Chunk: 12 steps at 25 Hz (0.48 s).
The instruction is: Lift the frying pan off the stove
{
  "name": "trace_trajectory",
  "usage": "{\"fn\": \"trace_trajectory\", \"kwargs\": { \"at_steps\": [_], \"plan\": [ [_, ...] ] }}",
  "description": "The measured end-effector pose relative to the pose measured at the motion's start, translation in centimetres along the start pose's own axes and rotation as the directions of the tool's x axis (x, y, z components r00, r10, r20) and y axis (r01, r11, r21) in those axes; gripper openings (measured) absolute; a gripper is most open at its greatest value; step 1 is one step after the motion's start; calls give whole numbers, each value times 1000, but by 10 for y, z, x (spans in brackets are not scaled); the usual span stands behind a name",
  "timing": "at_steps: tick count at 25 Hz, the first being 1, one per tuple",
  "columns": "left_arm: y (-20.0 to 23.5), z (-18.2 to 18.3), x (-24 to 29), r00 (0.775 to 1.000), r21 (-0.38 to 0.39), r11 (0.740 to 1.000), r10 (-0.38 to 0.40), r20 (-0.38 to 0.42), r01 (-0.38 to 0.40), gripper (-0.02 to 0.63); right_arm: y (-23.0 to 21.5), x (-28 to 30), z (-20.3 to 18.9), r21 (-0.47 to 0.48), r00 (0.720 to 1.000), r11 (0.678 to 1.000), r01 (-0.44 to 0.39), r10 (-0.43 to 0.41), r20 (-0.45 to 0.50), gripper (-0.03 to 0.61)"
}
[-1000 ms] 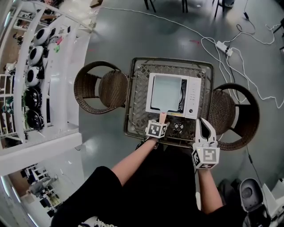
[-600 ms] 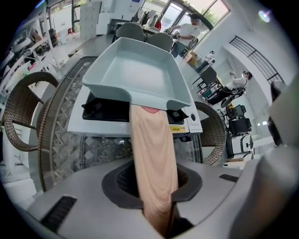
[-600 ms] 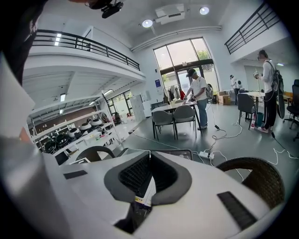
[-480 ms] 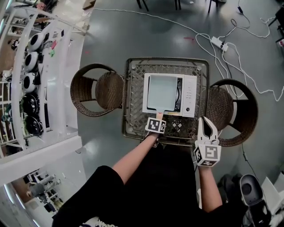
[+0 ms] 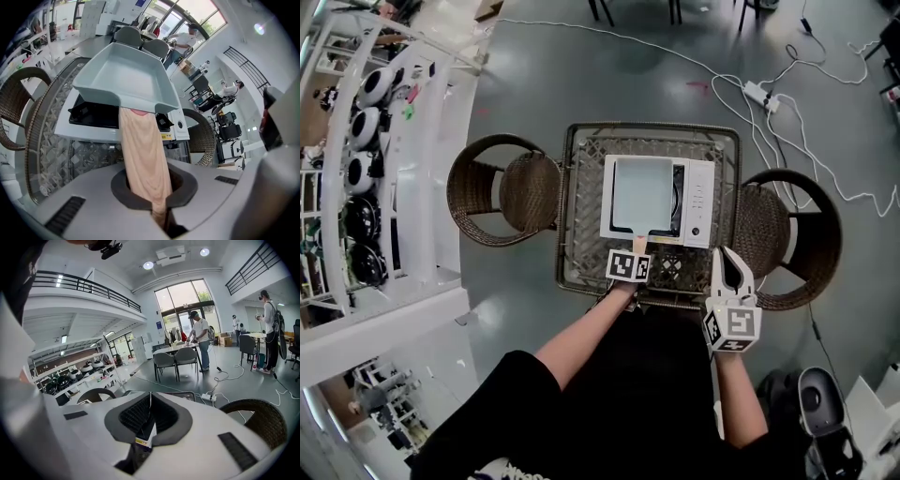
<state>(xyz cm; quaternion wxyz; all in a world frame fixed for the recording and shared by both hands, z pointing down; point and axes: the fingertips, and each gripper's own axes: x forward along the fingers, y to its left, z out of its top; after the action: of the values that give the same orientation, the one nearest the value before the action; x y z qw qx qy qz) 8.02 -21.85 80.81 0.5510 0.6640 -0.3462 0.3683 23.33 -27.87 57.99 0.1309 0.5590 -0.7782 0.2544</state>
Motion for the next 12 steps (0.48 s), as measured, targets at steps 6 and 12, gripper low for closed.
{"fn": "trace_trajectory", "kwargs": {
  "at_steps": [6,12],
  "plan": [
    [-11,9,-9,998,-13,999,-30,63,31,17,8,-9,-1,-20,1000,1000,-10,10,-2,32],
    [-16,17,-24,986,16,1000,-4,165,1,15,0,-18,-15,-27,1000,1000,2,-3,-9,32]
  ]
}}
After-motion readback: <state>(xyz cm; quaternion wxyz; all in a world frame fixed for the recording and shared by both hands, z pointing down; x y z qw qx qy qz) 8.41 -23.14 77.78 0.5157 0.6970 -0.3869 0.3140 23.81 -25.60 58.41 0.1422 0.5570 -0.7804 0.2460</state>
